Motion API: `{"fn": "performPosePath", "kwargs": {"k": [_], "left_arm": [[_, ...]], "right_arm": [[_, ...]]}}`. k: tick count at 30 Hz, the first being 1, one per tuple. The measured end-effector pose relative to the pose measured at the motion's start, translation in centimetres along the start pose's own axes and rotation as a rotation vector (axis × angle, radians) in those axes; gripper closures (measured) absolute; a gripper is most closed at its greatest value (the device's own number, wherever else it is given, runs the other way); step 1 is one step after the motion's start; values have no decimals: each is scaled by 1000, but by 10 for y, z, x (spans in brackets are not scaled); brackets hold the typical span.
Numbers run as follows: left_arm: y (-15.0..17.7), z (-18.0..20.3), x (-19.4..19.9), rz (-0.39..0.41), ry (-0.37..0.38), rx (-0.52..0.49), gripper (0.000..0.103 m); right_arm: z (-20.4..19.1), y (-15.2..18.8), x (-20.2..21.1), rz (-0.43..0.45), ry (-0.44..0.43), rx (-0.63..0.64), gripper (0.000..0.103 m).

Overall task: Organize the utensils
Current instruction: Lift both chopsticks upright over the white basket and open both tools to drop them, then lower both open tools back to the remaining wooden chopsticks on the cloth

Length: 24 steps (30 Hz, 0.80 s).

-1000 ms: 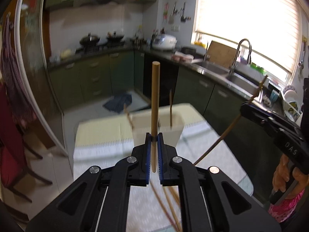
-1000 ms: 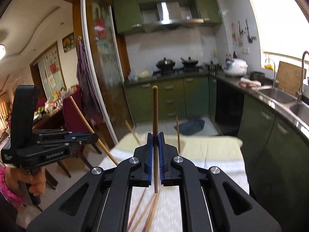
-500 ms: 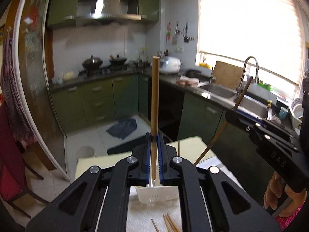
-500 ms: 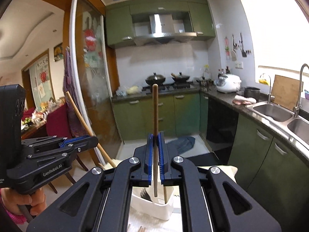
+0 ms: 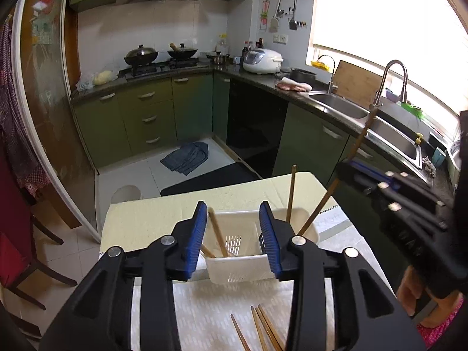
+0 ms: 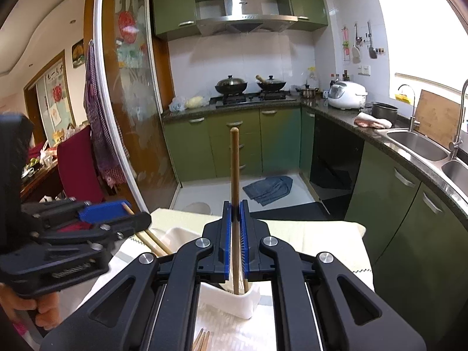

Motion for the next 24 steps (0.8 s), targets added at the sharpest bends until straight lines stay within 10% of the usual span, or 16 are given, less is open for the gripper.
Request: {"fn": "performPosePath", "kwargs": {"k": [14, 24], "left_arm": [[47, 0, 36, -99, 12, -8, 67], [194, 7, -11, -550, 44, 65, 67]], "right_arm": [[-5, 14, 15, -10, -11, -8, 95], [-3, 82, 91, -143, 0, 29, 71]]}}
Point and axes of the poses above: each gripper's, at about its wrist camera, not at the fingertips, and x roughly against the way its jaws point, z to its right, y to its underside, the point moved 7 cm from there along -x, roughly the way its jaws point, and after that the axes turned 4 degrees about z, right-handed, at the moved point
